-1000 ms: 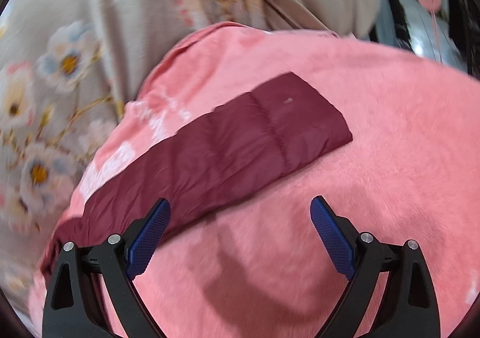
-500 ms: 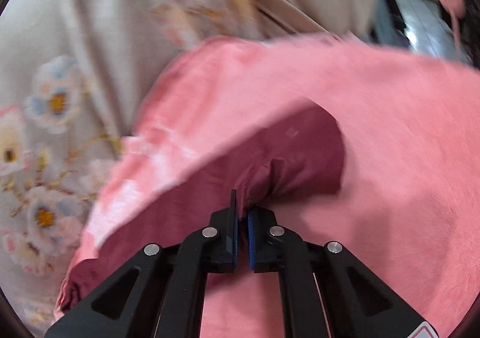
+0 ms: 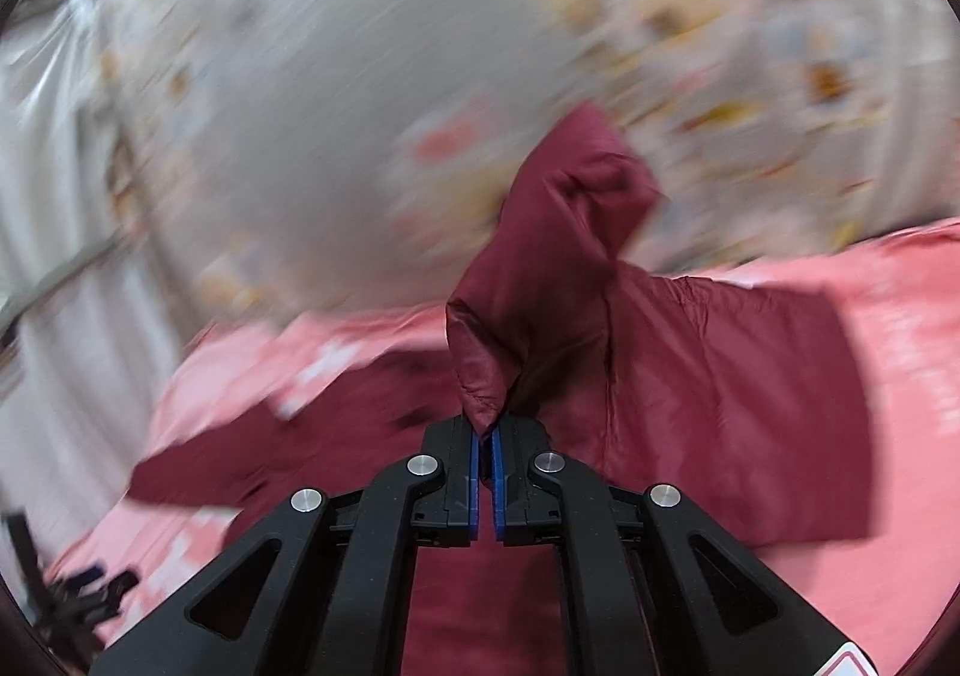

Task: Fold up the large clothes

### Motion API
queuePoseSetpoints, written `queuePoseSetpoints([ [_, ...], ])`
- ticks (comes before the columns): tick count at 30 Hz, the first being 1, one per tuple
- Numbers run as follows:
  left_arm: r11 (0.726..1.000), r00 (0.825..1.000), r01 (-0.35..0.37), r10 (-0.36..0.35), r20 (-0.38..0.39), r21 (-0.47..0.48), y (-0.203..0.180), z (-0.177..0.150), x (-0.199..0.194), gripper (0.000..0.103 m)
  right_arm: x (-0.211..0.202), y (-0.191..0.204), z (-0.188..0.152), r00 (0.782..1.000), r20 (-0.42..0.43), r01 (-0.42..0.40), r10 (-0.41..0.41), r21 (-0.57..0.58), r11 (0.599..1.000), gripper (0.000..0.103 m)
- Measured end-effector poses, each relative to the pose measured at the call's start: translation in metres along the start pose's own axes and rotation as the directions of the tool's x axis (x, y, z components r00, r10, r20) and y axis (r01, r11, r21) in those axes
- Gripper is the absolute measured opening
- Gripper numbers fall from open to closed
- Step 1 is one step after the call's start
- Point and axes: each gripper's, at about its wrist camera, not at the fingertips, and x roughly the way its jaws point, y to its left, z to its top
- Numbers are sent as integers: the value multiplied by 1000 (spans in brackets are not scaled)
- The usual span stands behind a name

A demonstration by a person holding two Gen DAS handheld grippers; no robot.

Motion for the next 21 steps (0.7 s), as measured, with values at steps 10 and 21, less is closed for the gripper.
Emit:
queuePoseSetpoints([
  [10,995,995,100,-101,-25,-23,13,13,16,98,85,79,-91,945,-312,-128,100,-72,989,31],
  [21,908,878,392,-418,-236,-147,-57,21,85,98,-18,-37,-92,985,-154,107,-77,191,976,62],
])
